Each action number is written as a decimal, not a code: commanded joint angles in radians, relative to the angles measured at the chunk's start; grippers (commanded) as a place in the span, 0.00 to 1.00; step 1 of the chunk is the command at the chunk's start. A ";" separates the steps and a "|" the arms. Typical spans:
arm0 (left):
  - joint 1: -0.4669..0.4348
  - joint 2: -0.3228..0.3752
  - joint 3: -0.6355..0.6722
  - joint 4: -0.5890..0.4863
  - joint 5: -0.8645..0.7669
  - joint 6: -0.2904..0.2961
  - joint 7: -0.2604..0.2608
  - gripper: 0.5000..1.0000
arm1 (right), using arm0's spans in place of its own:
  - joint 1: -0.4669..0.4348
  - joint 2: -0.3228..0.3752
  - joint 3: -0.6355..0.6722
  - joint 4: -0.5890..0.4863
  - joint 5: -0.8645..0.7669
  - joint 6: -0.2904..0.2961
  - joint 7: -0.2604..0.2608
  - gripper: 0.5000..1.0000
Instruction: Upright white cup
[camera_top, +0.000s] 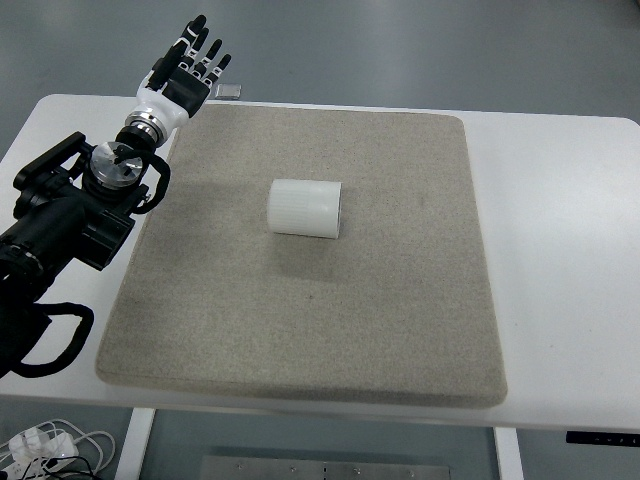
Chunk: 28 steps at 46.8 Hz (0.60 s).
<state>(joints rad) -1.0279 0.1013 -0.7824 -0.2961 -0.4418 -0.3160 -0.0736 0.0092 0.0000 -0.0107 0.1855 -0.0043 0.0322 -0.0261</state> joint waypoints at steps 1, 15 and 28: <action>0.000 0.002 -0.001 0.000 0.000 0.000 0.000 0.99 | 0.000 0.000 0.000 0.000 0.000 0.000 0.000 0.90; -0.001 0.003 0.009 0.002 0.002 -0.003 -0.002 0.99 | 0.000 0.000 0.000 0.000 0.000 0.000 0.000 0.90; -0.001 0.009 0.012 0.002 0.002 -0.044 -0.002 0.99 | 0.000 0.000 0.000 0.000 0.001 0.000 0.000 0.90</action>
<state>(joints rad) -1.0329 0.1066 -0.7740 -0.2945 -0.4439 -0.3377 -0.0753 0.0092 0.0000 -0.0107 0.1857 -0.0043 0.0322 -0.0260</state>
